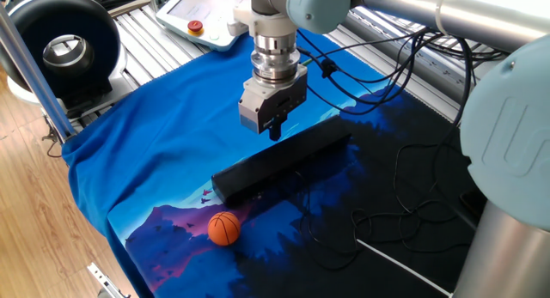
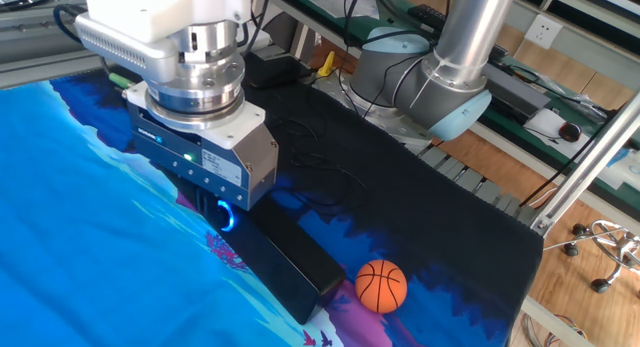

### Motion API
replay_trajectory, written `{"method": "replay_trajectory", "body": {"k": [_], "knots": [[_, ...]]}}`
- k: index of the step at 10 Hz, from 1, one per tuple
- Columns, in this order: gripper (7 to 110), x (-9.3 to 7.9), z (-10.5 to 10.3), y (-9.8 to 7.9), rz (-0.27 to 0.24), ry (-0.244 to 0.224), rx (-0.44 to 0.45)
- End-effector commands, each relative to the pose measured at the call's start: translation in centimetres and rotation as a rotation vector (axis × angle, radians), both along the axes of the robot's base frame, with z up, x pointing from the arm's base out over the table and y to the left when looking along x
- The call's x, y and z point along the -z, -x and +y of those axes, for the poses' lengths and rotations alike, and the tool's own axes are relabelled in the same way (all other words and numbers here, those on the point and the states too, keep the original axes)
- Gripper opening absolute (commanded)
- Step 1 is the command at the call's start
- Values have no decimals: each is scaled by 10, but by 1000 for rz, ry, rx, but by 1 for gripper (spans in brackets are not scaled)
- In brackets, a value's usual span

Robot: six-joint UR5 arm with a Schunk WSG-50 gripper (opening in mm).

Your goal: Turn the knob to decrease the volume of the speaker

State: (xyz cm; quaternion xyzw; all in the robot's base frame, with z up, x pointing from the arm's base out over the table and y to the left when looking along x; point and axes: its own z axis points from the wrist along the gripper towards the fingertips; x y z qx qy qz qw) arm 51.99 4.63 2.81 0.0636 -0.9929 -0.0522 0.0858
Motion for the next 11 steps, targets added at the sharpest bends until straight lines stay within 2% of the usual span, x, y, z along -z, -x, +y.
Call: {"method": "replay_trajectory", "body": {"k": [1, 11], "knots": [[7, -1, 1, -2, -3, -10, 7], [7, 5, 1, -3, -5, -13, 9]]}}
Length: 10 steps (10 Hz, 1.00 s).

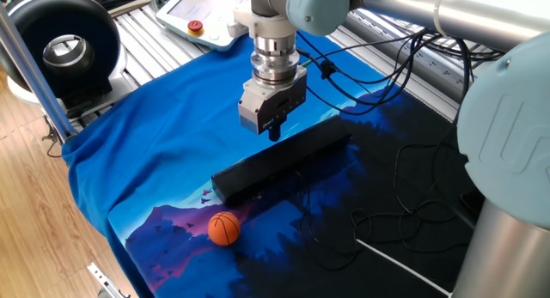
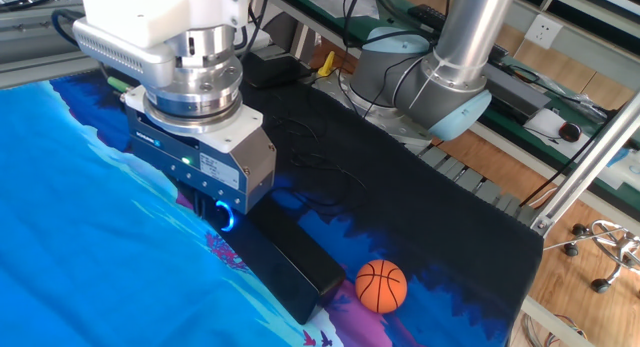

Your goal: Turn the knob to decrease the volume of the speaker

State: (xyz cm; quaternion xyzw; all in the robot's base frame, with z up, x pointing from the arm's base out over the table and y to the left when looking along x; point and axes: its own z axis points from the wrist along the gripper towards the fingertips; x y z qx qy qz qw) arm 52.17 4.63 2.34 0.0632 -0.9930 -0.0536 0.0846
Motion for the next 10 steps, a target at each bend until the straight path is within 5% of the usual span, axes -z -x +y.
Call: {"method": "replay_trajectory", "body": {"k": [1, 10], "knots": [[7, 0, 1, -2, -3, -10, 8], [7, 2, 0, -4, -6, -10, 8]]}}
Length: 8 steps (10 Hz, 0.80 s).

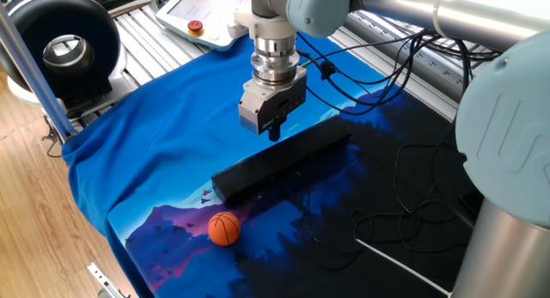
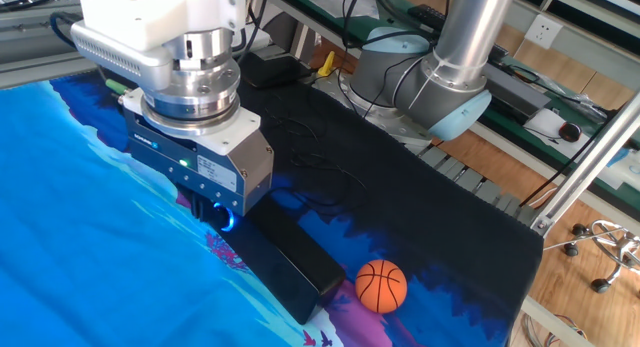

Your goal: Turn the knob to decrease the volume of the speaker

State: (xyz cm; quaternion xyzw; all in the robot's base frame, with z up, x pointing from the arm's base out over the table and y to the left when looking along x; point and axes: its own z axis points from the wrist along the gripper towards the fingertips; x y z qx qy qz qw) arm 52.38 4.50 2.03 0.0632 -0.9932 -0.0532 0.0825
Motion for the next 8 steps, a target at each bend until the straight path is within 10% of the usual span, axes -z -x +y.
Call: {"method": "replay_trajectory", "body": {"k": [1, 8], "knots": [[7, -1, 1, -2, -4, -11, 6], [7, 4, -1, -3, -9, -5, 5]]}}
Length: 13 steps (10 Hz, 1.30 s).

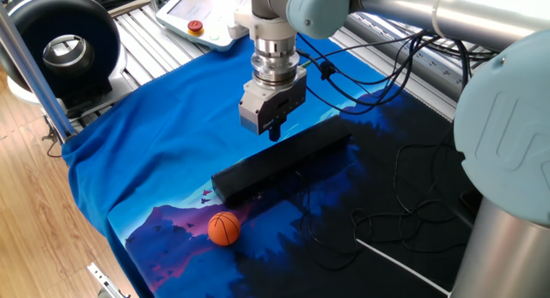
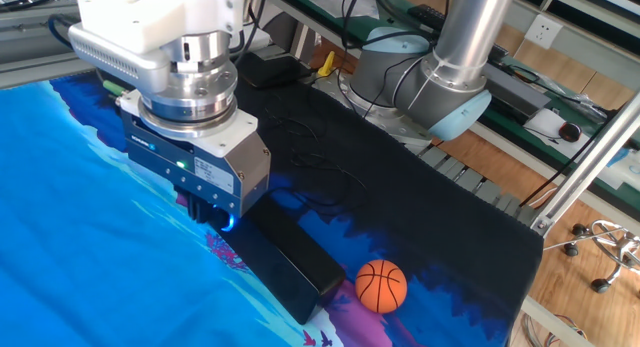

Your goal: Turn the knob to decrease the volume of the speaker

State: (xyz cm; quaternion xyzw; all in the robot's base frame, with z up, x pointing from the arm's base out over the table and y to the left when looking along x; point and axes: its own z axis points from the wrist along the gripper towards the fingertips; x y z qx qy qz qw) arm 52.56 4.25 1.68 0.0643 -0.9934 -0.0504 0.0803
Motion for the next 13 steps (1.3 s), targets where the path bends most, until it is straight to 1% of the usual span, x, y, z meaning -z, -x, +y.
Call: {"method": "replay_trajectory", "body": {"k": [1, 4, 5, 6, 7, 8, 9, 10, 12, 13], "knots": [[7, 2, 0, -2, -4, -6, 6], [7, 5, -3, -2, -9, -1, 3], [7, 4, -3, -3, -9, -8, 3], [7, 1, 0, -3, -5, -15, 6], [7, -7, 3, -3, 4, -18, 11], [7, -16, 3, -2, 17, -7, 12], [7, -23, 7, -1, 27, -7, 18], [7, -28, 12, 1, 36, -21, 23], [7, -34, 15, 7, 57, -28, 24], [7, -33, 16, 8, 58, -30, 25]]}}
